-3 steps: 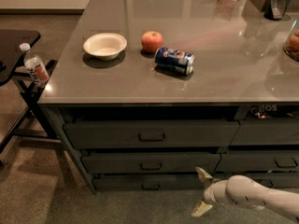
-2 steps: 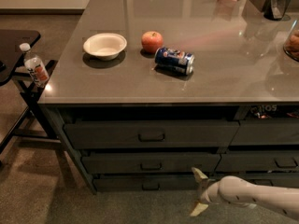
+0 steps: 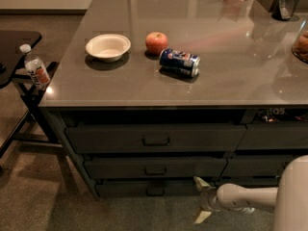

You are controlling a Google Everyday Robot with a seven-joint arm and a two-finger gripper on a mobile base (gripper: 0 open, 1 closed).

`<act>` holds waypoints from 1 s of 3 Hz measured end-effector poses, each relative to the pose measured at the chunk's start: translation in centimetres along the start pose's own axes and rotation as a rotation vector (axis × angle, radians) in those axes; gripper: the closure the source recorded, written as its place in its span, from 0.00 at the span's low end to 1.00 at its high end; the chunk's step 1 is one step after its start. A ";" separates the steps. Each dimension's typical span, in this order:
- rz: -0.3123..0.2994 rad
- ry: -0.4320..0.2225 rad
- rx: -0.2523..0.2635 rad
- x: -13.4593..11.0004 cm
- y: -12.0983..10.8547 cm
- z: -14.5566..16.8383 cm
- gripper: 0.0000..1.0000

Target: Open bottom drawer

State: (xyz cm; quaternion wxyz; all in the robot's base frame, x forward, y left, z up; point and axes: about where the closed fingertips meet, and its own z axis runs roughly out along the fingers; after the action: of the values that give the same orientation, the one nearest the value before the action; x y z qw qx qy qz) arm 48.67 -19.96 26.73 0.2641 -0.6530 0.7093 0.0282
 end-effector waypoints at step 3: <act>-0.044 -0.086 -0.001 1.2 0.4 3.0 0.00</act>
Offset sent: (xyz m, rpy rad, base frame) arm 0.0035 -0.0026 -0.0325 0.0927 -0.0276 0.0964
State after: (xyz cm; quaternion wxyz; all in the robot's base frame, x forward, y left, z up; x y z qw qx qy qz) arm 49.33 -19.81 23.52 0.2945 -0.6668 0.6827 0.0510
